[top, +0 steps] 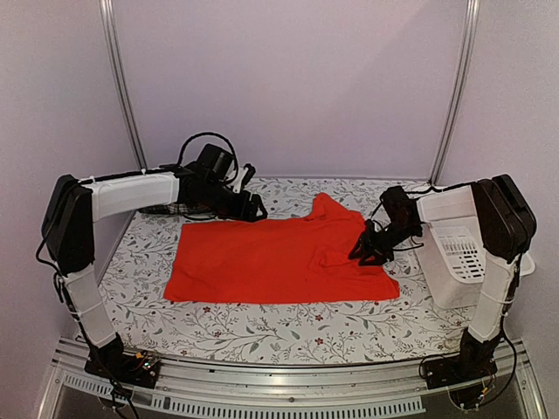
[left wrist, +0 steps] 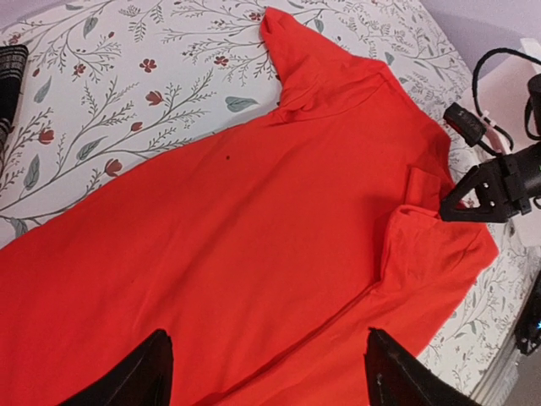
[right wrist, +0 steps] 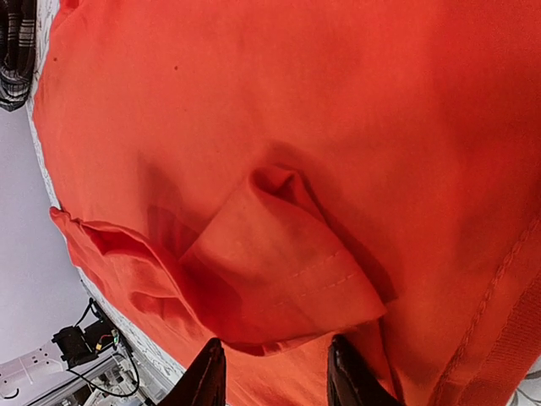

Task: Fold and stack the mixed laundry pile
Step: Adjust the 1/3-folded T-shirt at the center of the board.

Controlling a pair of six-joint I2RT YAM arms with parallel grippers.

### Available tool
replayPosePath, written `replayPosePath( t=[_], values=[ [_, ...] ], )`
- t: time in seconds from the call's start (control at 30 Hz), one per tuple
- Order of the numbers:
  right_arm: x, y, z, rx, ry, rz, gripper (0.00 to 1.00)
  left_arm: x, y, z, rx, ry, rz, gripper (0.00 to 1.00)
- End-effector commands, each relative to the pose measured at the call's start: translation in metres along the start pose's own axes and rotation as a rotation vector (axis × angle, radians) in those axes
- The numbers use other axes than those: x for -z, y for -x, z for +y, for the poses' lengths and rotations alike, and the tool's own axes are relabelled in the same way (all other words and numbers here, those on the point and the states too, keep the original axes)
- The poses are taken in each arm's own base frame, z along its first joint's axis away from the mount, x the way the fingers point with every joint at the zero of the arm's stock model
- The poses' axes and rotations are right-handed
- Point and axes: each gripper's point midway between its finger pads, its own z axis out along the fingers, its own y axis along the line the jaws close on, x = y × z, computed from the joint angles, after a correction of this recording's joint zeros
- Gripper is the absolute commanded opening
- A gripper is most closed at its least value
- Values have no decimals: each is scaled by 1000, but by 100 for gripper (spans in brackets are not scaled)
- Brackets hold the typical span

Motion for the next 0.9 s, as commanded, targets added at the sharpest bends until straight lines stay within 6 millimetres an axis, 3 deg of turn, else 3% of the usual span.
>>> replayPosePath(
  t=[0.0,0.17,0.6,0.73,0.87],
  values=[
    [-7,10,0,-23,10,-22,39,10,4,-2,-16,6,-19,77],
    [-10,23,9,-21,37,-34,32,11,3,0,-21,23,-15,78],
    [-12,64,67,73,212,-53,15,18,-7,20,15,101,-1,78],
    [-16,64,86,127,285,-15,16,24,-15,35,75,119,0,78],
    [2,57,93,191,284,-33,21,34,-28,40,96,111,-3,78]
  ],
)
